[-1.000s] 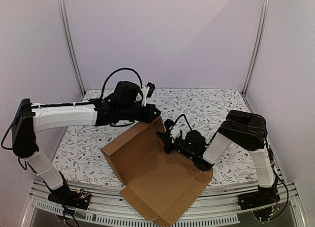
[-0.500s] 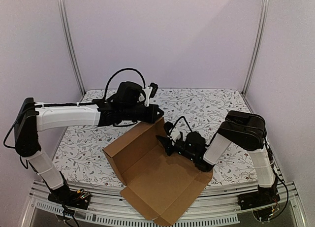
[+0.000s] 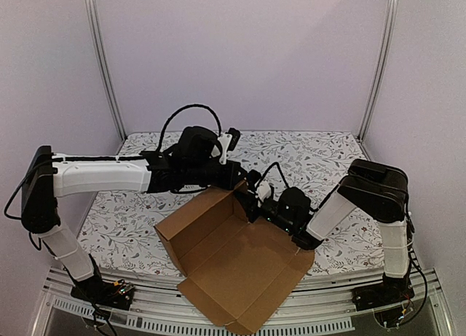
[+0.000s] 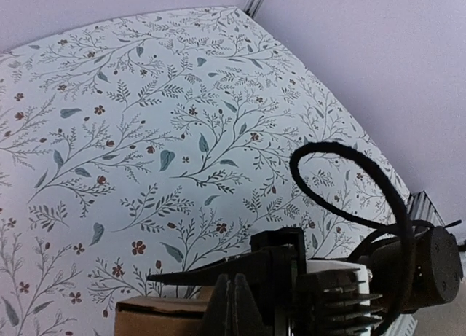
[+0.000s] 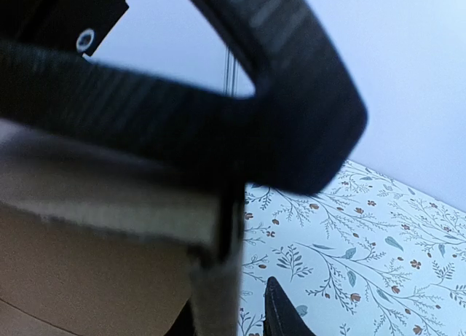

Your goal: Fold the paper box

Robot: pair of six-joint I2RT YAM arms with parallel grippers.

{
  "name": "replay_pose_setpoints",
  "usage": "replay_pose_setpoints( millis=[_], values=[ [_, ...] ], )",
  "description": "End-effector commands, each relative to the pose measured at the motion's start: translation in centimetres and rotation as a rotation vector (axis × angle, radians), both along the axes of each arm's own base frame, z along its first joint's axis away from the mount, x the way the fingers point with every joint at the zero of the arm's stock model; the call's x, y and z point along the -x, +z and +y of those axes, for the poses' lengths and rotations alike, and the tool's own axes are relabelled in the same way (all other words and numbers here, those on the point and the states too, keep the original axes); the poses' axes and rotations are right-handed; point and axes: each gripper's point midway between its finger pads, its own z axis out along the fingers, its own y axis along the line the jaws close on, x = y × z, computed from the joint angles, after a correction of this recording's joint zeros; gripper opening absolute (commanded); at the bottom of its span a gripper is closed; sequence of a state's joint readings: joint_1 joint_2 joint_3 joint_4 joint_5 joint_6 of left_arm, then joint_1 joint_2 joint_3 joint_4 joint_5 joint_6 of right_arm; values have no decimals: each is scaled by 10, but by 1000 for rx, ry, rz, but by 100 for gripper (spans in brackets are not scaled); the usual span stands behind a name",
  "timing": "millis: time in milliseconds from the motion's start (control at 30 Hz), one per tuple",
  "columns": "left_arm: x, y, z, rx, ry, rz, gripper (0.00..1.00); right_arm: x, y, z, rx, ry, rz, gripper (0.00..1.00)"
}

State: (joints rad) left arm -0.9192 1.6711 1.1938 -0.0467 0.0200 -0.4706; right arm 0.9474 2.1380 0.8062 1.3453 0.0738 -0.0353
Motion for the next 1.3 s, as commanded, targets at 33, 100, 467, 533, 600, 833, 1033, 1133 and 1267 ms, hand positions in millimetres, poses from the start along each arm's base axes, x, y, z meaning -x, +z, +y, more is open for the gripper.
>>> replay_pose_setpoints(
  millis=[33,100,467,533,600,833,1033,1133,1267],
  values=[
    [24,-48,8,-146,-33,74,0,-3,11,-3,17,-17,-6,23],
    [23,-50,10,-163,-16,62,0,-2,10,-3,19,-15,0,23],
    [35,-55,2,-185,-35,59,0,4,-7,-2,77,-41,17,23],
    [35,-57,3,-190,-30,59,0,4,-9,-2,81,-46,17,22],
    [36,-58,4,-195,-29,59,0,4,-11,-2,81,-49,20,19],
    [36,-59,4,-193,-21,66,0,5,-10,2,73,-35,24,0],
    [35,-60,4,-195,-19,65,0,7,-12,3,66,-30,23,14],
    [35,-60,4,-198,-20,65,0,10,-17,-1,68,-45,26,27],
    [34,-62,5,-204,-18,65,0,15,-25,-9,73,-60,33,37]
  ],
)
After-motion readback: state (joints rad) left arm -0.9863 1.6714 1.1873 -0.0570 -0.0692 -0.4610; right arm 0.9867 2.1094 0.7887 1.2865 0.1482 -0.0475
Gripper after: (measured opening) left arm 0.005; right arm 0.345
